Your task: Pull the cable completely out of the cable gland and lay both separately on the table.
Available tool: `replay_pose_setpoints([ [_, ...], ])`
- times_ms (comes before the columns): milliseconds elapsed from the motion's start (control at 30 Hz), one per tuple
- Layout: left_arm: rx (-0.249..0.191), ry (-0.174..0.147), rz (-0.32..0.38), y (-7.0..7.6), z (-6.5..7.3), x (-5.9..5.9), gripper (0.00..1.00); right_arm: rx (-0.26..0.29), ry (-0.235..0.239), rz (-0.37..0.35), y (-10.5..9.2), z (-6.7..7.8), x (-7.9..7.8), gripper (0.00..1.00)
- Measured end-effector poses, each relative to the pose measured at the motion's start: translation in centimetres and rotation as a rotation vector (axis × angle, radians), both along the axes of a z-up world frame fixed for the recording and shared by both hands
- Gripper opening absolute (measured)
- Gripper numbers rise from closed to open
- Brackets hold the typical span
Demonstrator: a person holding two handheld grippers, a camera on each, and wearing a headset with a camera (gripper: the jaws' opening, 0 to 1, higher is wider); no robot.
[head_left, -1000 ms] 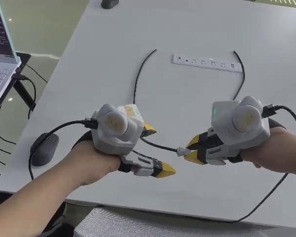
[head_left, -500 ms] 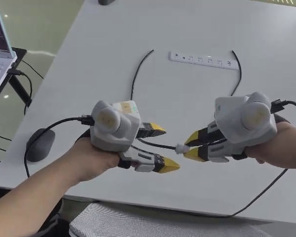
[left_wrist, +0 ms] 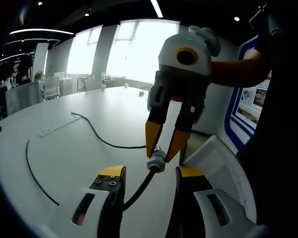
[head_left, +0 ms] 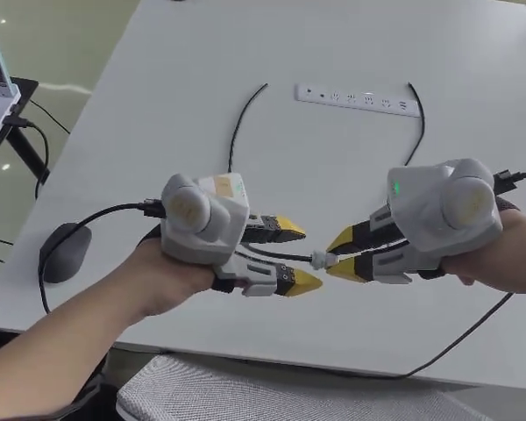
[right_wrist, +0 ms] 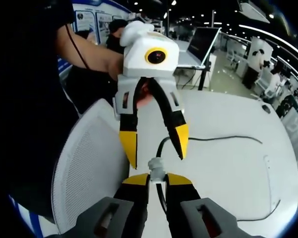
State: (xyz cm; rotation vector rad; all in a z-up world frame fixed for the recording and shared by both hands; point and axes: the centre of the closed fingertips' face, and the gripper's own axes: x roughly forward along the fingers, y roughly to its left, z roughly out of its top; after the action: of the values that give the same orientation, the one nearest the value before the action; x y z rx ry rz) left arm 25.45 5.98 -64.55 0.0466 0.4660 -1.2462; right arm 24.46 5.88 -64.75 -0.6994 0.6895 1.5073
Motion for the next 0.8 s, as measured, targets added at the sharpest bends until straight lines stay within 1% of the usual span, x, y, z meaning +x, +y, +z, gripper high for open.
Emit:
replay_pose_setpoints([
  [100,0.001,0.006,-0.002,-0.1,-0.15,0.06,0.39,0.003,0.003,0.002,0.02,0.0,-0.08,0.07],
  [167,0.001,0.002,-0.013,-0.18,-0.17,-0.03,0.32,0.003,0.003,0.004,0.01,-0.03,-0.15,0.07],
  [233,0.0,0.012,-0.021,-0.28,-0.15,-0.21,0.26,0.003,0.003,0.004,-0.06,-0.05,-0.14,0.07],
  [367,-0.015,0.022,-0.019,-0.45,0.04,-0.22,0.26,0.002,0.001,0.009,-0.18,-0.06,-0.22,0.07],
  [600,-0.005,0.023,-0.038,-0.58,-0.13,-0.37,0.22,0.004,-0.008,0.028,-0.26,-0.18,-0.22,0.07],
  [667,-0.011,0.02,-0.038,-0.65,-0.04,-0.31,0.22,0.002,-0.017,0.041,-0.3,-0.27,-0.31,0.07],
  [700,-0.012,0.024,-0.037,-0.67,-0.07,-0.31,0.22,0.003,-0.019,0.044,-0.28,-0.28,-0.33,0.07],
  [800,-0.003,0.021,-0.05,-0.77,-0.23,-0.49,0.21,0.007,-0.02,0.047,-0.27,-0.34,-0.41,0.07],
])
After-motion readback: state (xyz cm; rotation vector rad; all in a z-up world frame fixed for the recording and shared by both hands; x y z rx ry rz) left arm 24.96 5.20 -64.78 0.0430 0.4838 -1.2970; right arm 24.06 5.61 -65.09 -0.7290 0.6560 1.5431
